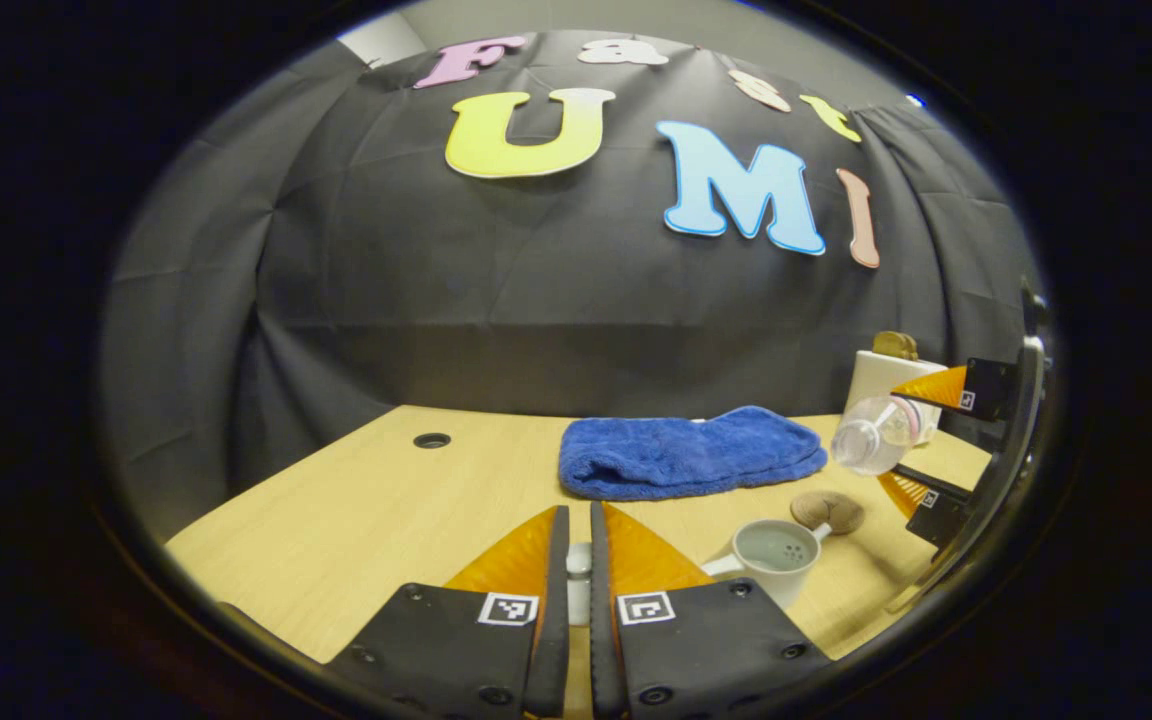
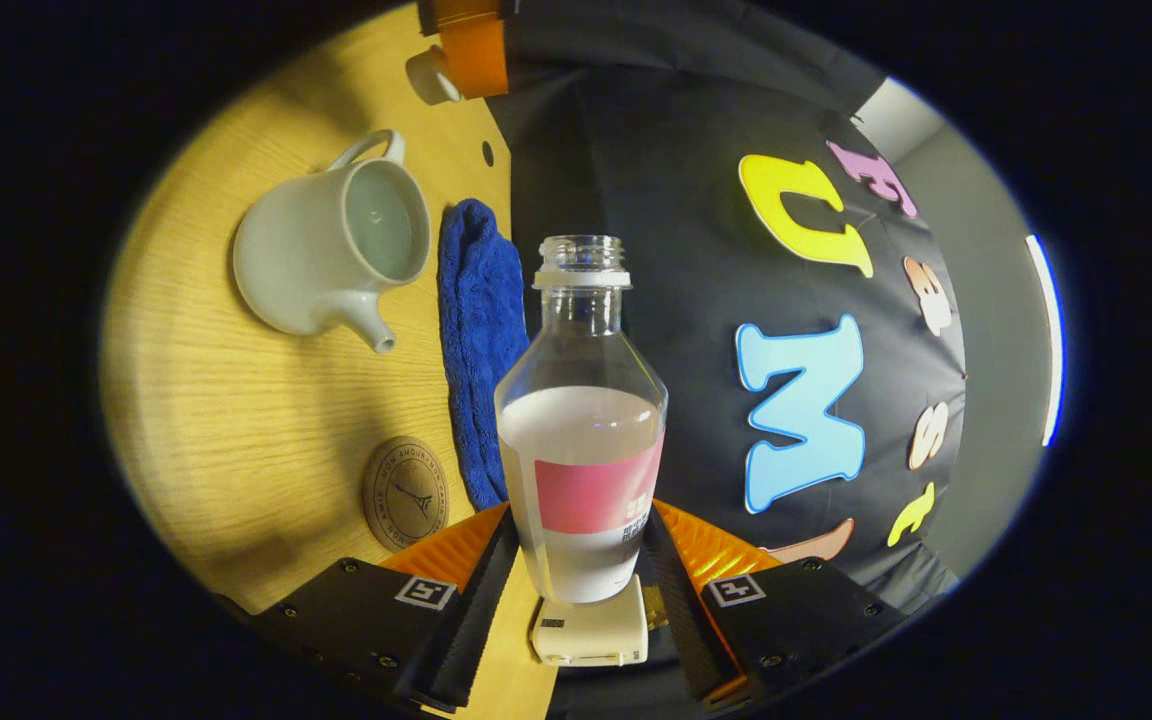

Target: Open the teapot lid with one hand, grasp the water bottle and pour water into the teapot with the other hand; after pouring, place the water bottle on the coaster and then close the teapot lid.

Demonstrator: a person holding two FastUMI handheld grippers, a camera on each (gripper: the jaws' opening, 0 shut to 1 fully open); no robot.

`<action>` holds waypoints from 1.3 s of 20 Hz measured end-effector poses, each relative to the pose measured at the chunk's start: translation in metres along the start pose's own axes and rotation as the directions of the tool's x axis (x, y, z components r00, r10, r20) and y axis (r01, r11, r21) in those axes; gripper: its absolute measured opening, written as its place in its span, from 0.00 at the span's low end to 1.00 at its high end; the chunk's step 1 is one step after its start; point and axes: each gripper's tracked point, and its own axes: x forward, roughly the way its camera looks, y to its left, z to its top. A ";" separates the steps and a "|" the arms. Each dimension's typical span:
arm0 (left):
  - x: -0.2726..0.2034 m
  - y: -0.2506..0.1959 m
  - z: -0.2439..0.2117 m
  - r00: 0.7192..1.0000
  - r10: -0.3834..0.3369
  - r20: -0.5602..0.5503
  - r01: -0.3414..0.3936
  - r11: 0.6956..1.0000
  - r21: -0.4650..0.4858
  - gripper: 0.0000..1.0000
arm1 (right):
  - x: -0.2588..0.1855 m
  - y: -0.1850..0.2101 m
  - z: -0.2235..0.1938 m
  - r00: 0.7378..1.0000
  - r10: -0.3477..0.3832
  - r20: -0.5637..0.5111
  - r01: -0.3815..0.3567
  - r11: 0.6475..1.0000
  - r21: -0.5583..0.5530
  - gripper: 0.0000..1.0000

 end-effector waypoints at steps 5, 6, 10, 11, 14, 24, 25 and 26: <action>0.001 0.001 -0.003 1.000 0.003 -0.007 -0.003 1.000 -0.002 0.16 | 0.002 -0.011 0.006 0.998 -0.055 0.026 0.058 0.990 -0.127 0.76; 0.001 0.001 -0.003 1.000 0.003 -0.008 -0.003 1.000 -0.002 0.16 | 0.002 -0.012 0.007 0.998 -0.059 0.032 0.064 0.987 -0.148 0.76; 0.002 0.002 -0.004 1.000 0.004 -0.010 -0.004 1.000 0.000 0.15 | 0.008 -0.015 0.012 0.994 -0.087 0.065 0.100 0.969 -0.227 0.76; 0.002 0.002 -0.004 1.000 0.004 -0.011 -0.004 1.000 -0.001 0.16 | 0.008 -0.017 0.014 0.993 -0.094 0.072 0.109 0.964 -0.242 0.76; 0.002 0.001 -0.005 1.000 0.003 -0.015 -0.003 1.000 -0.001 0.16 | 0.011 -0.021 0.017 0.991 -0.104 0.090 0.125 0.954 -0.273 0.76; 0.004 0.001 -0.010 1.000 0.001 -0.031 -0.001 1.000 0.002 0.16 | 0.015 -0.033 0.021 0.983 -0.135 0.125 0.170 0.925 -0.340 0.76; 0.005 0.000 -0.010 0.999 0.002 -0.033 -0.002 1.000 0.002 0.15 | 0.016 -0.034 0.021 0.982 -0.142 0.128 0.178 0.921 -0.346 0.76; 0.005 0.000 -0.011 0.999 0.001 -0.035 -0.001 1.000 0.003 0.16 | 0.016 -0.036 0.021 0.980 -0.147 0.132 0.185 0.917 -0.352 0.76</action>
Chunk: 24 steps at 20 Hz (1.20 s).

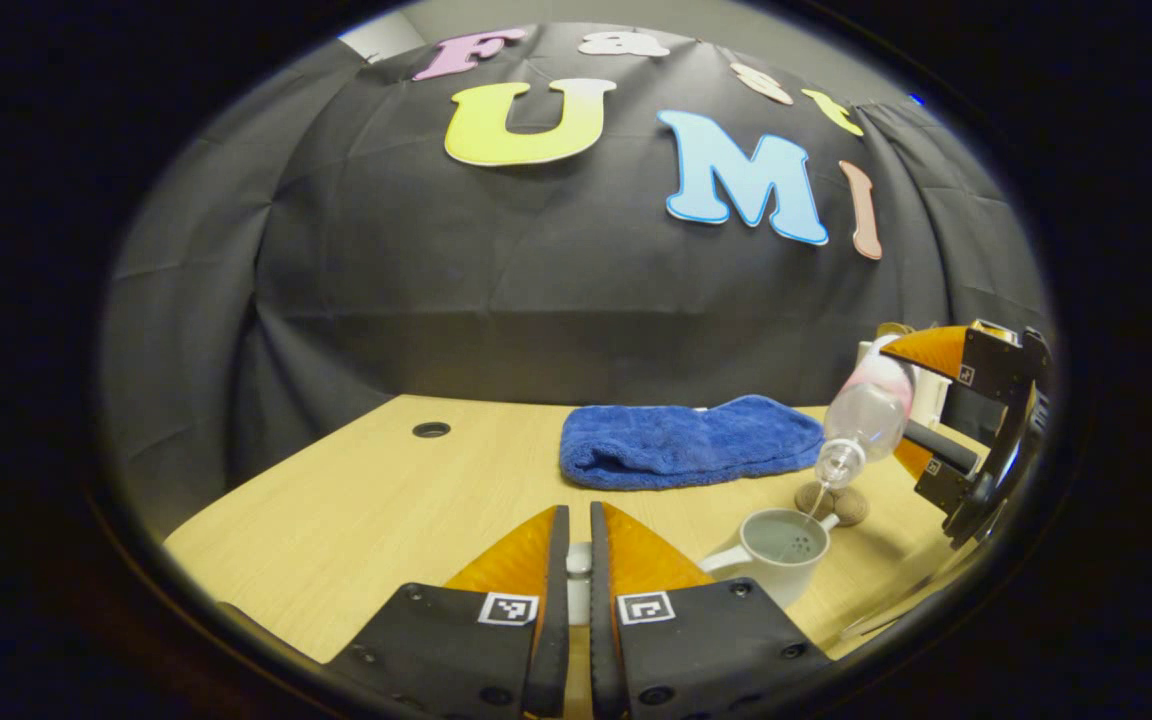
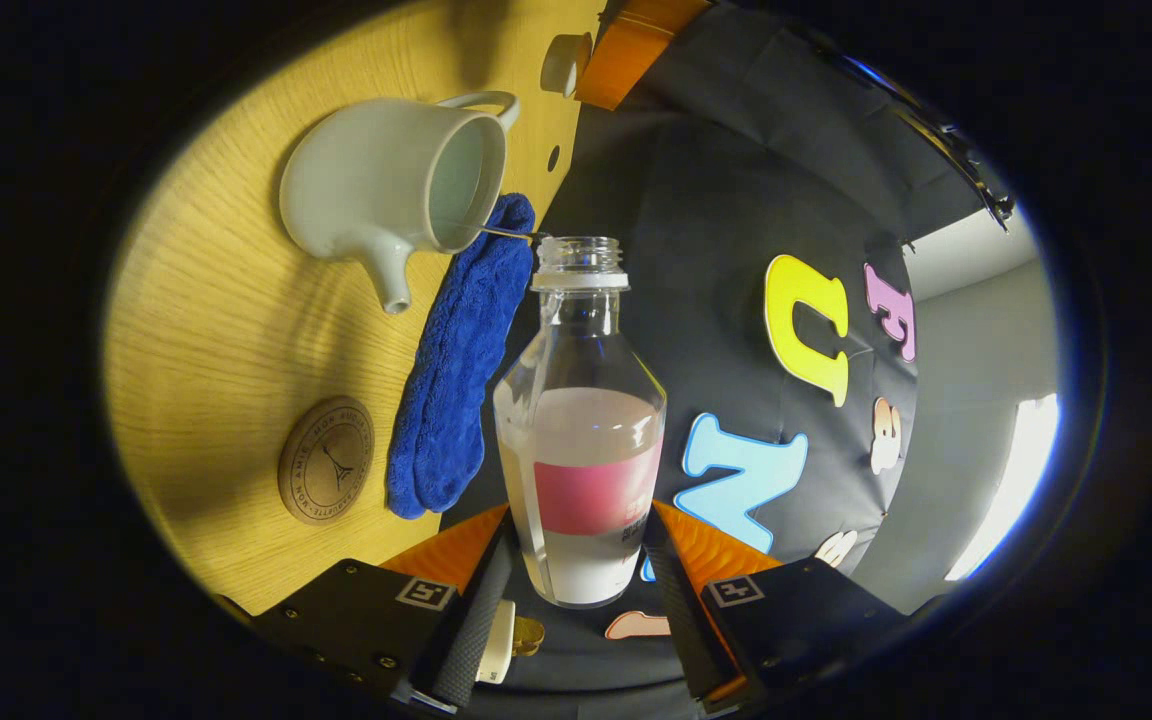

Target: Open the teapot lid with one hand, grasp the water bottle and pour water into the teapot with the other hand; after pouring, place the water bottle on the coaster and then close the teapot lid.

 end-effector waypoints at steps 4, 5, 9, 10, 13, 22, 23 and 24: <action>0.001 0.000 -0.001 1.000 0.000 -0.005 0.000 1.000 0.002 0.16 | 0.002 -0.005 0.000 1.000 -0.018 0.009 0.018 0.999 -0.027 0.76; 0.001 0.000 0.000 1.000 0.001 -0.004 -0.001 1.000 0.002 0.16 | 0.003 -0.007 0.000 1.000 -0.022 0.010 0.022 0.999 -0.031 0.76; 0.002 0.000 -0.003 1.000 0.002 -0.010 -0.002 1.000 0.003 0.16 | 0.004 -0.014 0.000 0.999 -0.042 0.021 0.043 0.998 -0.053 0.76; 0.002 -0.001 -0.002 1.000 0.001 -0.010 -0.001 1.000 0.003 0.16 | 0.004 -0.016 0.000 0.998 -0.048 0.026 0.050 0.997 -0.061 0.76; 0.001 -0.001 -0.003 1.000 0.001 -0.012 -0.001 1.000 0.003 0.16 | 0.005 -0.020 0.001 0.997 -0.064 0.037 0.067 0.994 -0.084 0.76; 0.002 -0.002 -0.005 1.000 -0.002 -0.022 0.002 1.000 0.005 0.16 | 0.007 -0.032 0.002 0.992 -0.106 0.070 0.115 0.983 -0.145 0.76; 0.001 -0.003 -0.005 1.000 -0.002 -0.022 0.002 1.000 0.005 0.16 | 0.007 -0.033 0.002 0.991 -0.110 0.074 0.121 0.981 -0.154 0.76; 0.002 -0.002 -0.005 1.000 -0.002 -0.023 0.002 1.000 0.005 0.15 | 0.008 -0.034 0.002 0.990 -0.115 0.078 0.127 0.978 -0.164 0.76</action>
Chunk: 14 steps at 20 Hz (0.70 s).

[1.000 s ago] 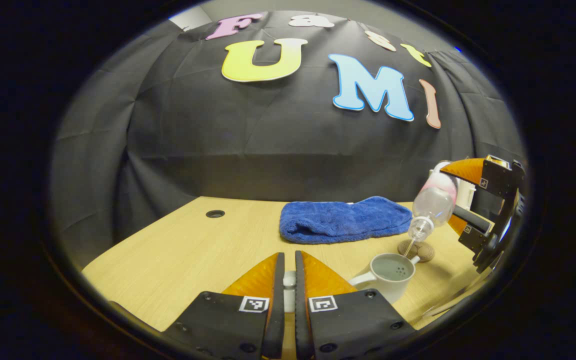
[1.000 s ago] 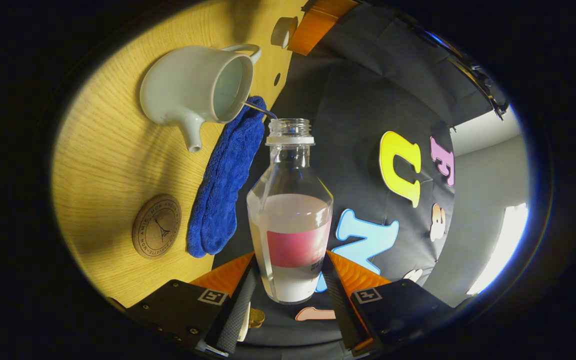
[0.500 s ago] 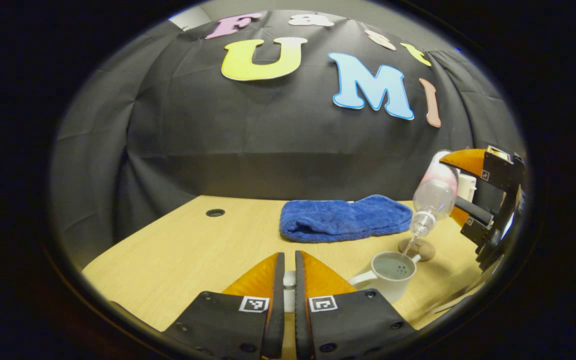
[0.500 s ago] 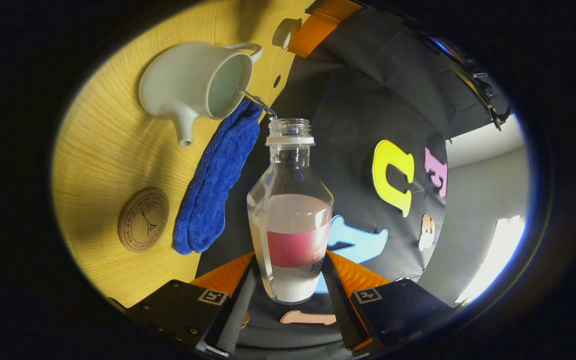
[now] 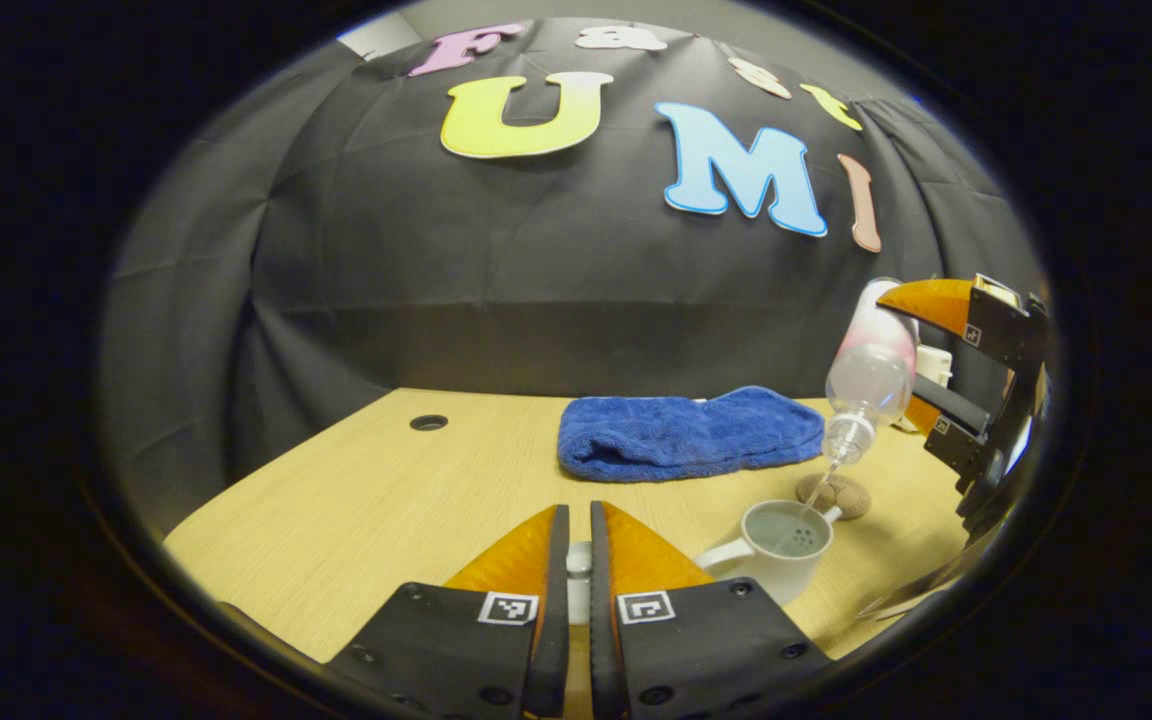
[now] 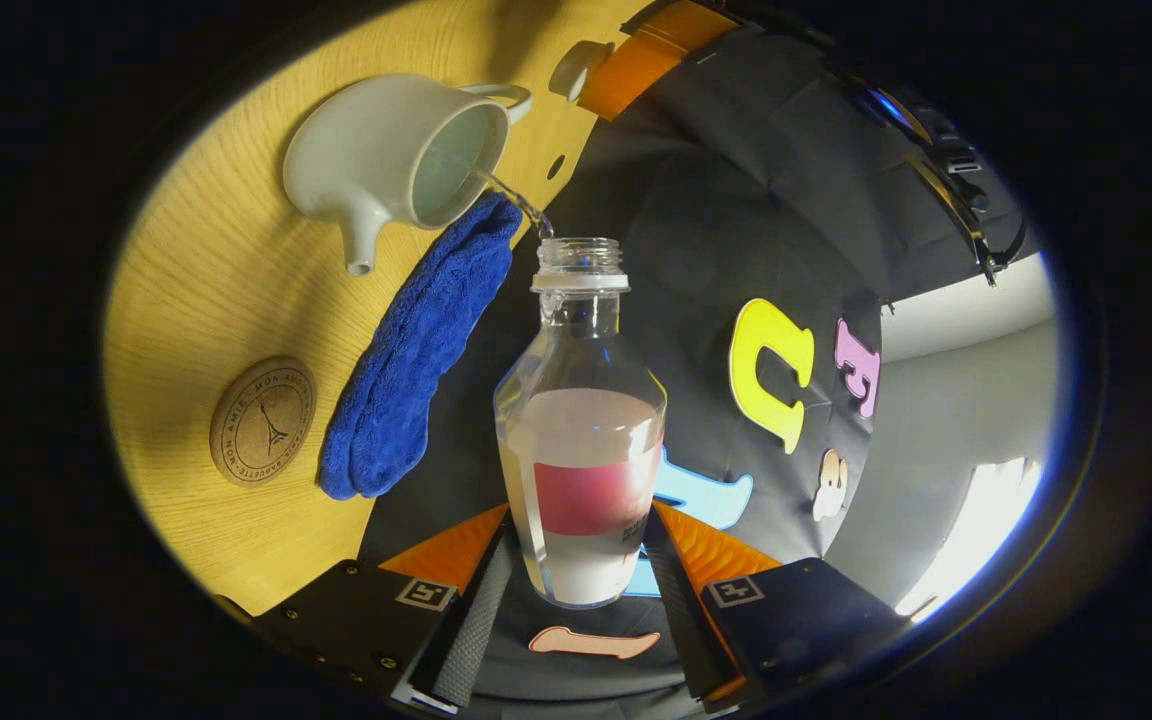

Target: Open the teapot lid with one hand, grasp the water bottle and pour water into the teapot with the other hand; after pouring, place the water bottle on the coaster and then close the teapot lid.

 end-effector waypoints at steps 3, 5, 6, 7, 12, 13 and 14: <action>-0.001 -0.001 -0.002 1.000 0.001 -0.001 -0.001 1.000 0.001 0.15 | 0.000 -0.001 0.001 1.000 -0.011 0.011 0.011 1.000 -0.021 0.76; -0.001 -0.001 -0.001 1.000 0.001 -0.002 -0.001 1.000 0.001 0.16 | 0.000 -0.001 0.003 1.000 -0.019 0.022 0.020 0.999 -0.044 0.76; 0.000 -0.001 0.000 1.000 0.000 -0.003 0.000 1.000 0.001 0.16 | 0.000 -0.001 0.003 0.999 -0.019 0.027 0.021 0.998 -0.053 0.76; -0.002 -0.001 0.001 1.000 -0.001 -0.003 0.001 1.000 0.000 0.16 | 0.000 0.000 0.003 0.999 -0.022 0.029 0.023 0.998 -0.058 0.76; -0.002 -0.002 -0.001 1.000 -0.003 -0.007 0.003 1.000 0.000 0.16 | 0.000 -0.008 0.007 0.997 -0.058 0.053 0.064 0.991 -0.118 0.76; -0.002 -0.002 0.000 1.000 -0.004 -0.008 0.004 1.000 0.000 0.16 | 0.000 -0.010 0.008 0.996 -0.067 0.061 0.075 0.988 -0.132 0.76; -0.002 -0.002 -0.001 1.000 -0.005 -0.009 0.005 1.000 0.000 0.16 | 0.000 -0.011 0.009 0.995 -0.073 0.069 0.082 0.986 -0.145 0.76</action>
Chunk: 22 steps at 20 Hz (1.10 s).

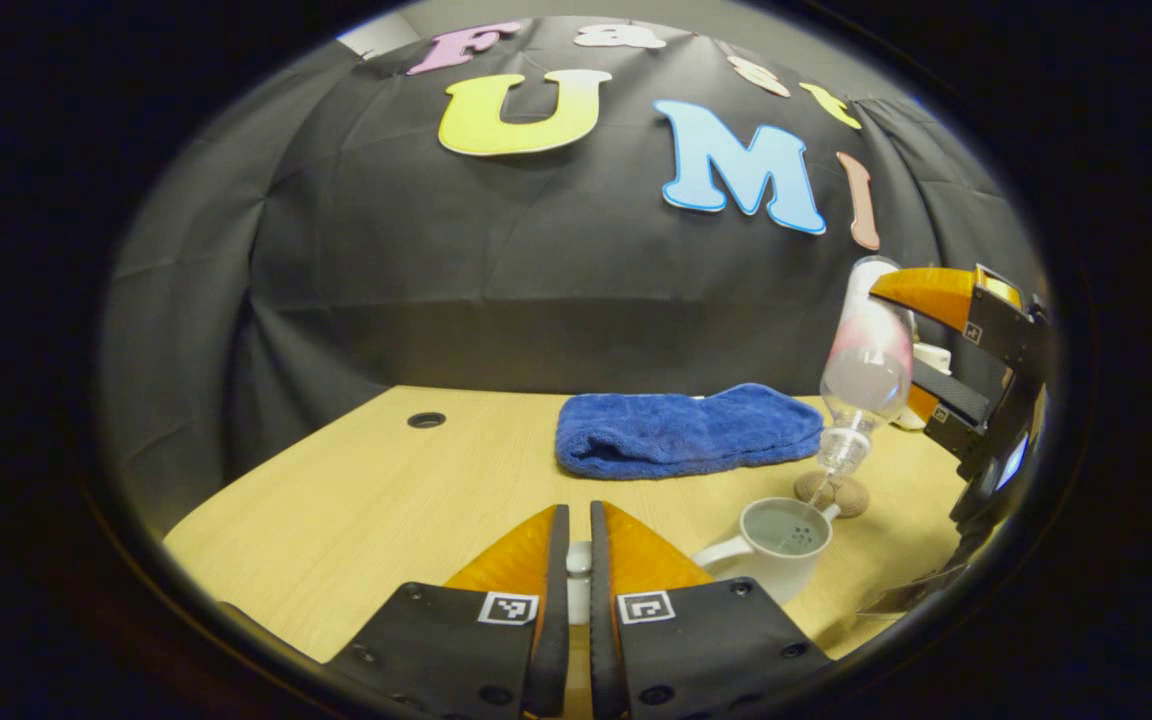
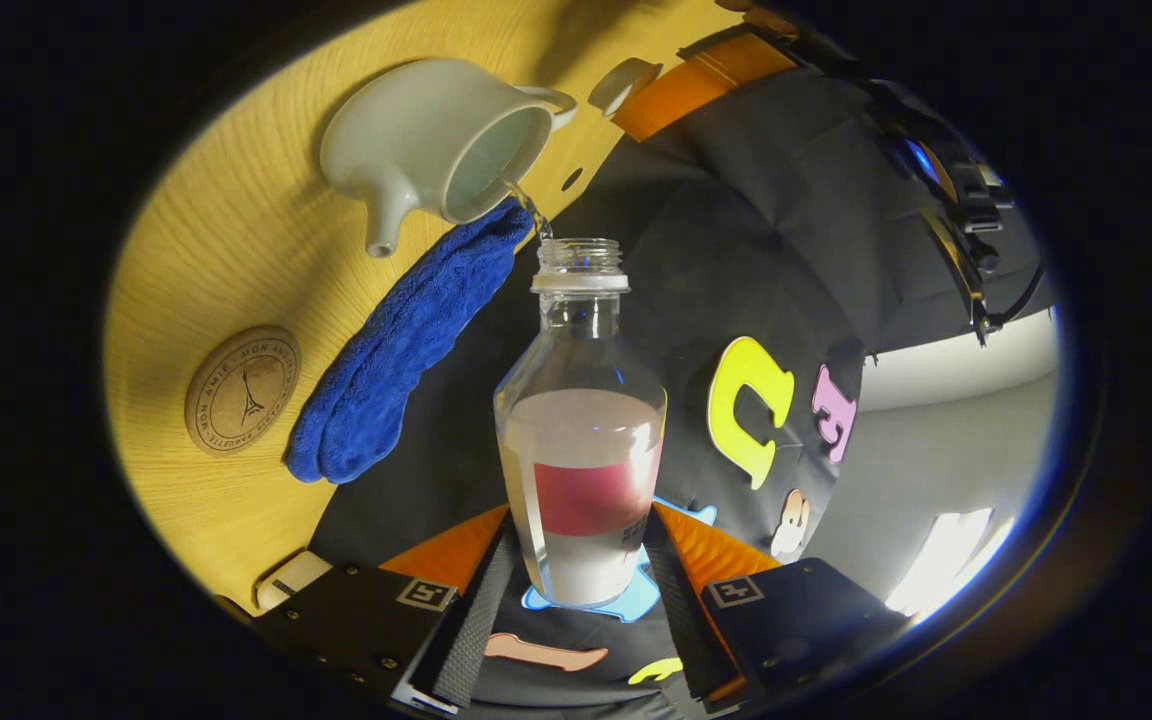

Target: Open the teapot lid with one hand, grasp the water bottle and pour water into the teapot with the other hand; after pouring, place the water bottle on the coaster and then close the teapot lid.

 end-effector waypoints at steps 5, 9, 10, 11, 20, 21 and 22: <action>0.001 0.001 -0.001 1.000 0.000 -0.001 0.000 1.000 0.001 0.16 | -0.003 -0.002 0.008 0.999 -0.016 0.030 0.017 0.999 -0.050 0.76; 0.002 0.000 -0.002 1.000 -0.003 -0.007 0.003 1.000 0.002 0.16 | -0.004 -0.007 0.010 0.998 -0.039 0.052 0.044 0.994 -0.102 0.72; 0.001 0.000 -0.002 1.000 -0.004 -0.008 0.004 1.000 0.002 0.16 | -0.004 -0.009 0.010 0.997 -0.050 0.056 0.056 0.992 -0.117 0.76; 0.001 0.000 -0.003 1.000 -0.005 -0.009 0.005 1.000 0.002 0.16 | -0.004 -0.010 0.012 0.997 -0.057 0.061 0.064 0.990 -0.128 0.76; -0.001 0.001 0.000 1.000 0.000 0.001 0.000 1.000 0.001 0.16 | -0.008 0.017 0.011 0.998 0.044 0.043 -0.048 0.993 0.106 0.76; 0.000 0.000 0.000 1.000 0.000 0.003 0.000 1.000 0.000 0.16 | -0.010 0.021 0.010 0.998 0.061 0.034 -0.066 0.985 0.163 0.76; -0.001 0.001 0.000 1.000 -0.001 0.003 0.001 1.000 -0.002 0.16 | -0.010 0.026 0.008 0.995 0.098 0.035 -0.103 0.966 0.238 0.76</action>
